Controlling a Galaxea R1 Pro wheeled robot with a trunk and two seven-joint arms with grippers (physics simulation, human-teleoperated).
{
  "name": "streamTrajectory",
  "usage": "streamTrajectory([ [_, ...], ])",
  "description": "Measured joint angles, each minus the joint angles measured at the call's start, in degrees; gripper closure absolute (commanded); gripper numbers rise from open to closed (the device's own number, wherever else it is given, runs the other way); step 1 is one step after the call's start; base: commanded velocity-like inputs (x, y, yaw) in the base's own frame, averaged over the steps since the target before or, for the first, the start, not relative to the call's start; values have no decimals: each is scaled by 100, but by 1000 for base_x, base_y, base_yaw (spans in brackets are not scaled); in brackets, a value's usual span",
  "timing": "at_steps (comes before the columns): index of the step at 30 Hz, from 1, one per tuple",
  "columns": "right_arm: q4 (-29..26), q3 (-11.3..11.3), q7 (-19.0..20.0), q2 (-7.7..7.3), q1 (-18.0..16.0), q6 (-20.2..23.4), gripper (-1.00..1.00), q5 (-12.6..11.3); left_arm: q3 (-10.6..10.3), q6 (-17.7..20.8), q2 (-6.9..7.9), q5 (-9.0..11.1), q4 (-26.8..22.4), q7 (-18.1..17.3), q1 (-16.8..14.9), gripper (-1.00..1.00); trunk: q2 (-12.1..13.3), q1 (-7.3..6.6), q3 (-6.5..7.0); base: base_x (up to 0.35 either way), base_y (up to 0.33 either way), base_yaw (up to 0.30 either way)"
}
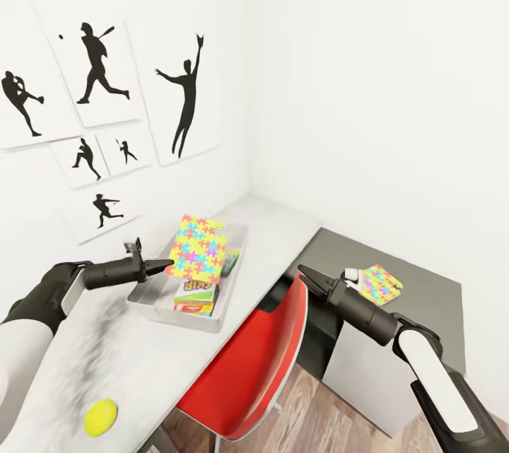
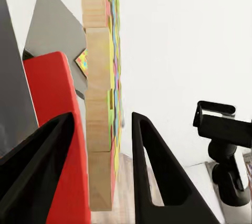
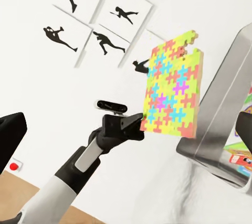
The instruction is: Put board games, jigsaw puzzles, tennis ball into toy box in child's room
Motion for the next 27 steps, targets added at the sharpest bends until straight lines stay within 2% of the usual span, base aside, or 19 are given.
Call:
streamTrajectory([
  [3,1,2,2,0,0,0,-100,0,8,207,13,0,115,671,1,100,0,0,2,0,0,37],
  [5,0,3,3,0,1,0,-100,0,16,280,26,19,155,888,-1,100,0,0,3,0,0,12],
  [13,0,2,5,0,1,0,-100,0,27,320,-1,29,182,1131,-5,100,0,0,3,0,0,2],
  [21,0,3,5,6,1,0,-100,8,20,311,-73,32,183,1629,-5,100,0,0,3,0,0,0],
  [27,0,3,5,8,1,0,-100,36,20,309,-111,40,183,1710,-10,100,0,0,3,0,0,0],
])
